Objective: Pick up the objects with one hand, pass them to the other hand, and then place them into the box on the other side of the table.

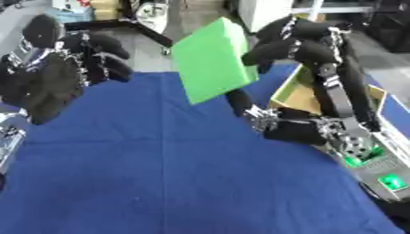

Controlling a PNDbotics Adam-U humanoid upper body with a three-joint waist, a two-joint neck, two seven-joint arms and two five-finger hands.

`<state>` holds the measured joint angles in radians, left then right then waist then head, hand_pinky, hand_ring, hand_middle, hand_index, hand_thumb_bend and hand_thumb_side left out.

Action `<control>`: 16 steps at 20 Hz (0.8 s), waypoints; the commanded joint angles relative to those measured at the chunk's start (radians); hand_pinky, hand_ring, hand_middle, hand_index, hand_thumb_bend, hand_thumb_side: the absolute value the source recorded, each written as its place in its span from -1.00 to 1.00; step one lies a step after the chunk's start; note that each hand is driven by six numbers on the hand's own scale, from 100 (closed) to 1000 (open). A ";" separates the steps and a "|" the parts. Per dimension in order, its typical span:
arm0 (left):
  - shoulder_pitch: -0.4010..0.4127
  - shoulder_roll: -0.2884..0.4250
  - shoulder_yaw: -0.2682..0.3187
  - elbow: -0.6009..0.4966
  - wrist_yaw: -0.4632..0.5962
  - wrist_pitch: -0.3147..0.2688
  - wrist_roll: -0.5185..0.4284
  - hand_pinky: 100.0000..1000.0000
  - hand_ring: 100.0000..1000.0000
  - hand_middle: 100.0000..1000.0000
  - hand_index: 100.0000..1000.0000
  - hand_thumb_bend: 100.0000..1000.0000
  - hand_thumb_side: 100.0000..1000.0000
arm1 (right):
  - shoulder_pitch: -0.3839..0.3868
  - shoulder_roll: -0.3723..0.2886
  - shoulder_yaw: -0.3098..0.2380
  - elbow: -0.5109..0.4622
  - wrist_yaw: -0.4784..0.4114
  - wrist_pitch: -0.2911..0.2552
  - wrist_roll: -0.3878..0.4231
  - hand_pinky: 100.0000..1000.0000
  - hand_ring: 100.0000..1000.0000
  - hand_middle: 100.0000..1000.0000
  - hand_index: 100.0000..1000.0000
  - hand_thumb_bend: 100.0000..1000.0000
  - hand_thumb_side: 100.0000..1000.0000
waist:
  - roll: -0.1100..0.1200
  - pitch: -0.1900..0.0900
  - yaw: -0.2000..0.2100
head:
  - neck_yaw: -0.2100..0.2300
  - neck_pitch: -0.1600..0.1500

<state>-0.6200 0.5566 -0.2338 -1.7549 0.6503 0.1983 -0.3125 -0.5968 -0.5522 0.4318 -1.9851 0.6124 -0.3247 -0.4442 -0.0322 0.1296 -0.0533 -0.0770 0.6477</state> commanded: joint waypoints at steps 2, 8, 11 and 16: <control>0.006 0.032 0.044 -0.020 0.007 -0.016 0.028 0.47 0.29 0.26 0.42 0.26 0.39 | -0.004 -0.021 -0.055 -0.015 0.023 0.066 -0.018 0.15 -0.06 -0.40 -0.22 -0.57 -0.92 | 0.005 -0.026 -0.001 | -0.008 -0.015; 0.053 0.047 0.096 -0.042 -0.009 -0.046 0.068 0.46 0.24 0.20 0.40 0.22 0.36 | 0.082 -0.067 -0.157 -0.015 0.017 0.226 -0.082 0.09 -0.09 -0.42 -0.26 -0.56 -0.95 | 0.003 -0.025 -0.001 | -0.035 -0.020; 0.083 0.050 0.125 -0.058 -0.027 -0.062 0.087 0.45 0.23 0.18 0.40 0.20 0.35 | 0.114 -0.092 -0.203 0.020 -0.023 0.326 -0.113 0.05 -0.11 -0.44 -0.29 -0.55 -0.96 | 0.003 -0.023 0.002 | -0.061 -0.025; 0.141 0.042 0.164 -0.082 -0.064 -0.081 0.103 0.45 0.23 0.18 0.40 0.19 0.36 | 0.094 -0.109 -0.220 0.256 -0.131 0.382 -0.074 0.01 -0.10 -0.41 -0.29 -0.50 -0.92 | 0.006 -0.023 0.013 | -0.106 -0.028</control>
<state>-0.4707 0.5748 -0.0933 -1.8147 0.5985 0.1231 -0.2161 -0.4859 -0.6292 0.2278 -1.7769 0.5112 0.0468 -0.5330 -0.0322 0.1296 -0.0408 -0.1704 0.6305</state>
